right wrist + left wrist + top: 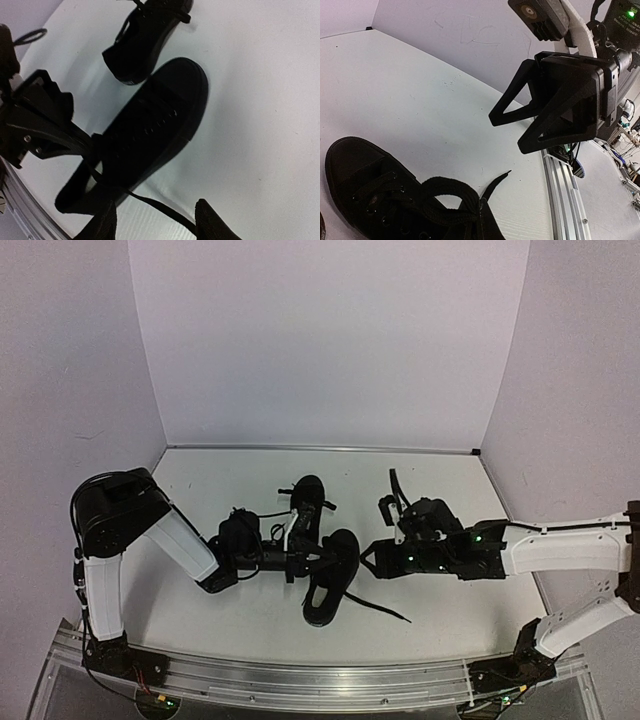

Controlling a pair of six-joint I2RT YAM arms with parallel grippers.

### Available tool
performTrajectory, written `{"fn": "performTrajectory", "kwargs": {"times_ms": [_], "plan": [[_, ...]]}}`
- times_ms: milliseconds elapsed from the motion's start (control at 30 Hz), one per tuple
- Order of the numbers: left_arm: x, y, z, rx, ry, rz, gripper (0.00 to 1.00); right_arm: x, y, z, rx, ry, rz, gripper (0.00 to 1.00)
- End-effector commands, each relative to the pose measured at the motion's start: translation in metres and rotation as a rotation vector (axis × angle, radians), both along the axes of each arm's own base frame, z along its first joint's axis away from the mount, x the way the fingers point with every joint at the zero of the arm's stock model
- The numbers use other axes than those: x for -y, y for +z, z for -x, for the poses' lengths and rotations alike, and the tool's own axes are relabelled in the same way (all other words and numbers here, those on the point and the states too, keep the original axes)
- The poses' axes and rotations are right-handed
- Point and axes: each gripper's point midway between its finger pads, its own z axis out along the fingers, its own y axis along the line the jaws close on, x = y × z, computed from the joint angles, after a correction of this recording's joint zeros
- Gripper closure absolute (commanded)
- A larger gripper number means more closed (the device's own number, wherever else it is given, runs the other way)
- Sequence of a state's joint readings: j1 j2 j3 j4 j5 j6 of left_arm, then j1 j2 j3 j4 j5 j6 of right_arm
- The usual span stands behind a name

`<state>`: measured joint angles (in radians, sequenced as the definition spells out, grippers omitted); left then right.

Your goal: Tie the shoes

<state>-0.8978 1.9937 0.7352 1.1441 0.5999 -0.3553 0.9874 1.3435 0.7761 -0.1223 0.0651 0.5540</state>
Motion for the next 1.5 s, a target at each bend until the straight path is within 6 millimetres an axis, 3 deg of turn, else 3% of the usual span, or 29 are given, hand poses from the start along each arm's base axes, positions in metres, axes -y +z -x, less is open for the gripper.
{"fn": "performTrajectory", "kwargs": {"times_ms": [0,233,500,800,933,1467], "plan": [[-0.004,0.01,-0.003,-0.018,0.03,0.067,0.97,-0.026,0.015,-0.02,0.05,0.024,-0.117,0.53],[-0.014,0.006,-0.008,-0.049,0.097,0.089,0.93,-0.044,0.003,-0.033,0.019,0.061,-0.144,0.62],[-0.022,-0.005,-0.014,-0.083,0.16,0.074,0.9,-0.066,0.003,-0.043,0.005,0.132,-0.158,0.62],[-0.027,-0.008,-0.015,-0.081,0.18,0.056,0.94,-0.092,-0.016,-0.045,-0.058,0.216,-0.151,0.63],[-0.028,-0.009,-0.014,-0.075,0.177,0.047,0.94,-0.094,-0.026,-0.046,-0.083,0.223,-0.127,0.65],[-0.028,-0.012,-0.015,-0.072,0.18,0.047,0.95,-0.082,-0.034,-0.031,-0.137,0.238,-0.098,0.73]]}}
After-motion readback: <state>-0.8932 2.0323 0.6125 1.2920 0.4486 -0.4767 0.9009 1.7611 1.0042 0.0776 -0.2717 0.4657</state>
